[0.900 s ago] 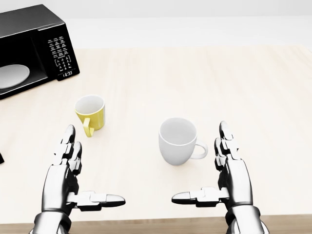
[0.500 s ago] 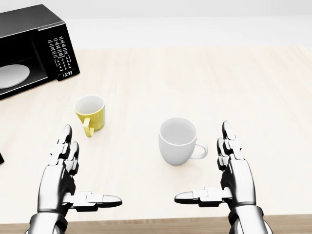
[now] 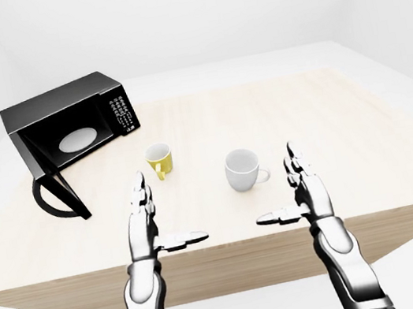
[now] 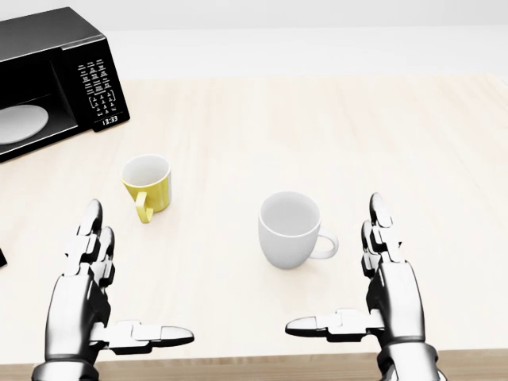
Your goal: Close the microwave.
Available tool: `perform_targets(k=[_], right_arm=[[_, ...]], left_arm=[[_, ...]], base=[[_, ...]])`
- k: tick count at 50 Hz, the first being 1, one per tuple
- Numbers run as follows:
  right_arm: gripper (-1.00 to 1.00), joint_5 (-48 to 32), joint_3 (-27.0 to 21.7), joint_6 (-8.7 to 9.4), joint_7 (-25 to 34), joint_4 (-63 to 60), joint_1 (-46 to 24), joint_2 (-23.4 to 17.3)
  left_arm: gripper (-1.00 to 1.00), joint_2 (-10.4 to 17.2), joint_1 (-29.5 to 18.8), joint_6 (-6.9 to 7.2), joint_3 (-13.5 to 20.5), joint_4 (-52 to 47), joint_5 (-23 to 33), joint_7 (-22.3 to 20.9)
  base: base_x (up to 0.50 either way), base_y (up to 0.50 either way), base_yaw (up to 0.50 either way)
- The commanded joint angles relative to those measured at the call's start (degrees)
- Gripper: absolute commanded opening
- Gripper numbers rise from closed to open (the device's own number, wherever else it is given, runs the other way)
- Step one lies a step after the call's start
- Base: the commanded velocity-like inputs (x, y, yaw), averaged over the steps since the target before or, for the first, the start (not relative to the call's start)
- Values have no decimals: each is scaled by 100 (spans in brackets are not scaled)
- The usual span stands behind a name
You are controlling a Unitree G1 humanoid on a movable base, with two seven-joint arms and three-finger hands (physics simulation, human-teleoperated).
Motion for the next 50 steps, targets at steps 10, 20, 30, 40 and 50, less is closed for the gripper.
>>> perform_targets(k=[10,20,30,40,50], right_arm=[[100,-268,205,229,-126,-1635,744,74],[100,-439,379,368,-157,-2593,1231,63],[100,-553,472,342,-254,-3140,1535,41],[100,-592,500,328,-287,-3162,1550,26],[100,-667,511,296,-304,-3110,1548,12]], left_arm=[[100,-91,1182,134,-84,-2121,199,-47],[100,-101,1581,115,-151,-2712,100,-173],[100,-163,1857,46,-73,-3134,46,-235],[100,-191,1974,61,-25,-3335,-46,-307],[100,-218,1962,68,12,-3345,-54,-337]], base=[[0,0,0],[0,0,0],[0,0,0],[0,0,0],[0,0,0]])
